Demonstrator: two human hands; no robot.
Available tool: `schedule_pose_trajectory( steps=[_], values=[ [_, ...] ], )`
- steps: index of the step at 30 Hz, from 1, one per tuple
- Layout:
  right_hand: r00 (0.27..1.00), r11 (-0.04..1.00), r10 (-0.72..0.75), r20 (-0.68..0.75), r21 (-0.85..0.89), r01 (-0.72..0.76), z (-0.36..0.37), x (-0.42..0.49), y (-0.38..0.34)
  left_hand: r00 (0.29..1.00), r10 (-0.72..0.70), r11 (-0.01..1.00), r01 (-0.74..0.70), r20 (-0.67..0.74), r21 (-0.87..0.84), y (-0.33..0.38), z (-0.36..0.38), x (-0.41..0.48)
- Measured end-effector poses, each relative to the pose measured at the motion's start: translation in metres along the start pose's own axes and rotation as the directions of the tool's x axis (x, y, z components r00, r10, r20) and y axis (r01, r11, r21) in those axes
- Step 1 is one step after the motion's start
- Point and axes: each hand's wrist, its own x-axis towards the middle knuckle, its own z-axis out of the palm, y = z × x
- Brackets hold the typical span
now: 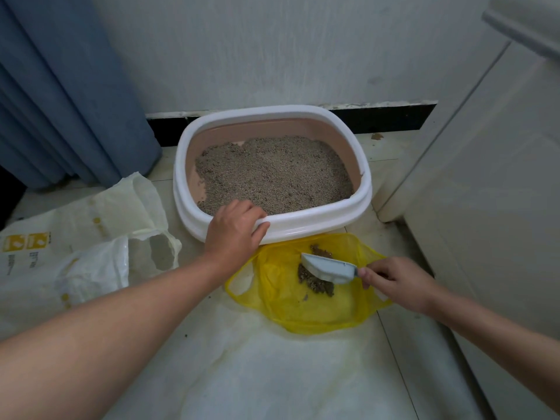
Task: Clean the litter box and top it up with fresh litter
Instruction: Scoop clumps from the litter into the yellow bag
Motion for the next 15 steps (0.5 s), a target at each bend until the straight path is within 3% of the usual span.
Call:
schedule_pose_trajectory(
  steps=[8,12,15],
  values=[
    [0.924,0.974,-0.126,-0.36,0.133,0.185,-0.031,0.02,-0.023,0.999,-0.02,0.999,0.021,0.039,-0.025,-0.007,0.001,-0.002],
    [0.907,0.985,-0.144,-0.397,0.03,0.17,-0.055,0.052,-0.04,0.998,-0.023,0.998,0.026,0.054,-0.048,-0.01,0.002,-0.003],
    [0.903,0.985,-0.15,-0.402,-0.141,0.101,-0.064,0.078,-0.045,0.999,0.026,0.999,-0.025,0.023,-0.042,-0.015,0.003,-0.002]
  ],
)
